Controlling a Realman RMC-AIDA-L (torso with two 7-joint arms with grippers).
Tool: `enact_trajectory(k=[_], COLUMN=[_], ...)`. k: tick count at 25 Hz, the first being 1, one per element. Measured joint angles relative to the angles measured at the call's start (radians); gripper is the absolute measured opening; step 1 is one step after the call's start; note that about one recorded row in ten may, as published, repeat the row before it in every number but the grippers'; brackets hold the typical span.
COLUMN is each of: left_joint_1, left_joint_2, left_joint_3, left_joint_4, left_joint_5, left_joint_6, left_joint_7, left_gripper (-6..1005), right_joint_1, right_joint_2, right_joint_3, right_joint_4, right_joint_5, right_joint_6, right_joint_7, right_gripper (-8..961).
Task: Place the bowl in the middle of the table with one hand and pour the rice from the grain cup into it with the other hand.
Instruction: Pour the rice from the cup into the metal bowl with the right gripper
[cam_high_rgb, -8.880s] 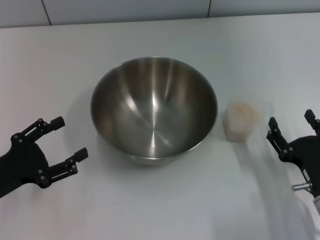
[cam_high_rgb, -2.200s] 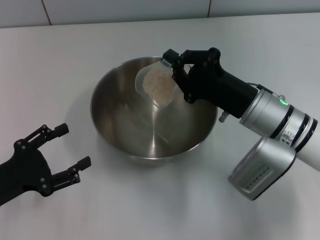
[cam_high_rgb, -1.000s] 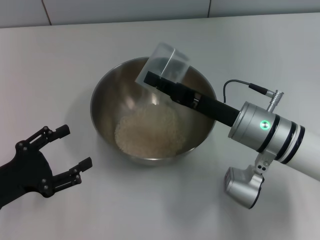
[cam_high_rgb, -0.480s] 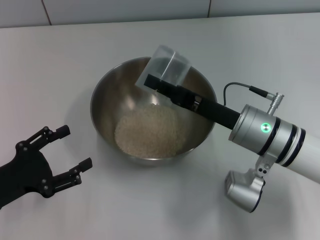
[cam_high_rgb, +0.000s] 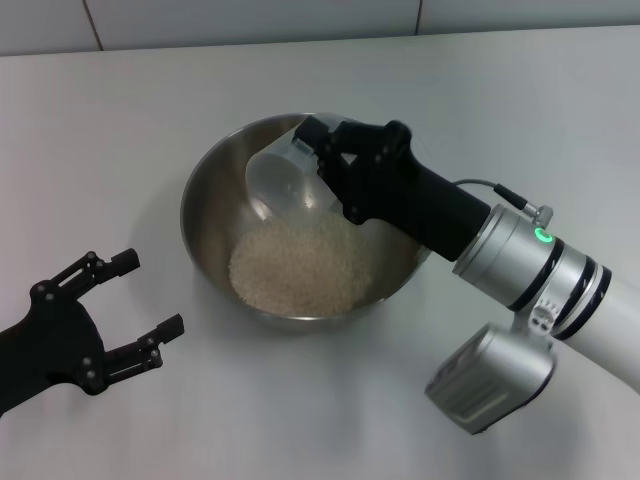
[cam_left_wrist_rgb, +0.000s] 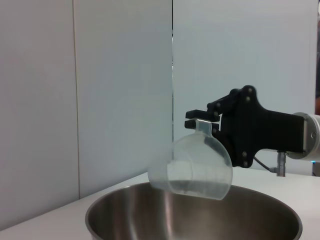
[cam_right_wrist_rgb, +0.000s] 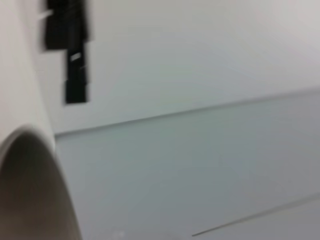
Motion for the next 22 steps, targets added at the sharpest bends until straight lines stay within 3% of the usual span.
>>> enact_trajectory(k=[3, 6, 8, 9, 10, 18, 22], left_joint_1=[0.000, 0.000, 0.000, 0.000, 0.000, 0.000, -0.001], left_joint_2=[0.000, 0.000, 0.000, 0.000, 0.000, 0.000, 0.000], left_joint_3=[0.000, 0.000, 0.000, 0.000, 0.000, 0.002, 0.003], left_joint_4=[0.001, 0.001, 0.002, 0.002, 0.002, 0.002, 0.002], left_joint_5=[-0.001, -0.001, 0.000, 0.000, -0.001, -0.001, -0.001], left_joint_6=[0.002, 0.002, 0.003, 0.003, 0.003, 0.005, 0.005], left_joint_7=[0.000, 0.000, 0.000, 0.000, 0.000, 0.000, 0.001], left_gripper=[872, 872, 872, 872, 872, 872, 872], right_joint_1=[-0.009, -0.011, -0.011, -0.011, -0.010, -0.004, -0.004], right_joint_2=[0.001, 0.001, 0.000, 0.000, -0.001, -0.003, -0.003], right_joint_3=[0.010, 0.014, 0.016, 0.016, 0.016, 0.015, 0.017], right_joint_4=[0.001, 0.000, -0.004, -0.004, -0.004, -0.007, -0.006], right_joint_5=[0.011, 0.019, 0.020, 0.020, 0.021, 0.017, 0.018], right_joint_6=[0.001, 0.004, 0.018, 0.018, 0.026, 0.036, 0.041], right_joint_7=[0.294, 0.448, 0.677, 0.677, 0.830, 1.249, 1.328], right_gripper=[23, 21, 21, 21, 21, 21, 21])
